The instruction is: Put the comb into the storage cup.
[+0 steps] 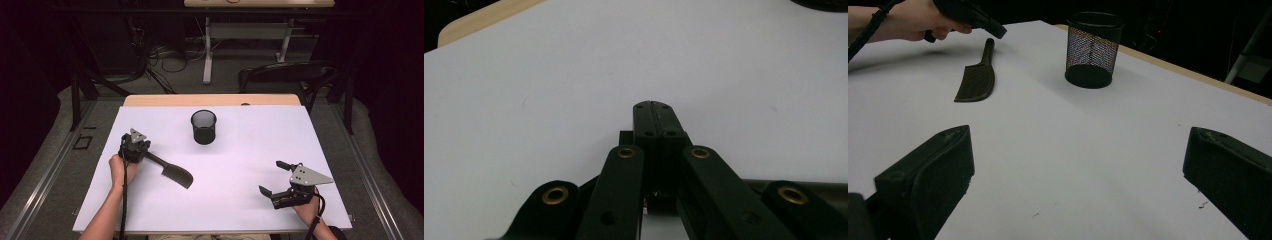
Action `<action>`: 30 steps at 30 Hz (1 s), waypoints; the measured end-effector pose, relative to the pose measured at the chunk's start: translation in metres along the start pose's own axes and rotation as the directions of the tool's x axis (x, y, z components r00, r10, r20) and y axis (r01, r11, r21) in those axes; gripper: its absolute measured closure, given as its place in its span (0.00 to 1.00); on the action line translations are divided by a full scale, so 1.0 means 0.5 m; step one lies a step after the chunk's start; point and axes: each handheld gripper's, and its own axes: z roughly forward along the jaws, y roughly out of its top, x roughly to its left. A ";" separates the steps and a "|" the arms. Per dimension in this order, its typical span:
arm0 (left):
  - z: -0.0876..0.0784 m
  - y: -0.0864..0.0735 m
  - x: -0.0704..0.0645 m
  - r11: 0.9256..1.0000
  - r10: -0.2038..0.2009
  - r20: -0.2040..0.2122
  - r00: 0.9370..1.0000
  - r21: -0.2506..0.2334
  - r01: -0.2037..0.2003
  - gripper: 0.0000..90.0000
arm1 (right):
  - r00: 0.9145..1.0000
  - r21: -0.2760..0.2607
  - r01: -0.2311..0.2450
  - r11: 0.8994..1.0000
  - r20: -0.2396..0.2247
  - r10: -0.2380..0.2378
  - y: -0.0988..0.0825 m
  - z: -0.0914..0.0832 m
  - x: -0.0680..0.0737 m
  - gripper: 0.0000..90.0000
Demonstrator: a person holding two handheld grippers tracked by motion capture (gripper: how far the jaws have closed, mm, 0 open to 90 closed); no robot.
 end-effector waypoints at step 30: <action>-0.003 -0.027 0.004 0.996 0.047 0.032 0.998 0.074 -0.050 1.00 | 1.000 0.001 0.008 1.000 0.007 -0.008 0.001 -0.004 0.000 0.00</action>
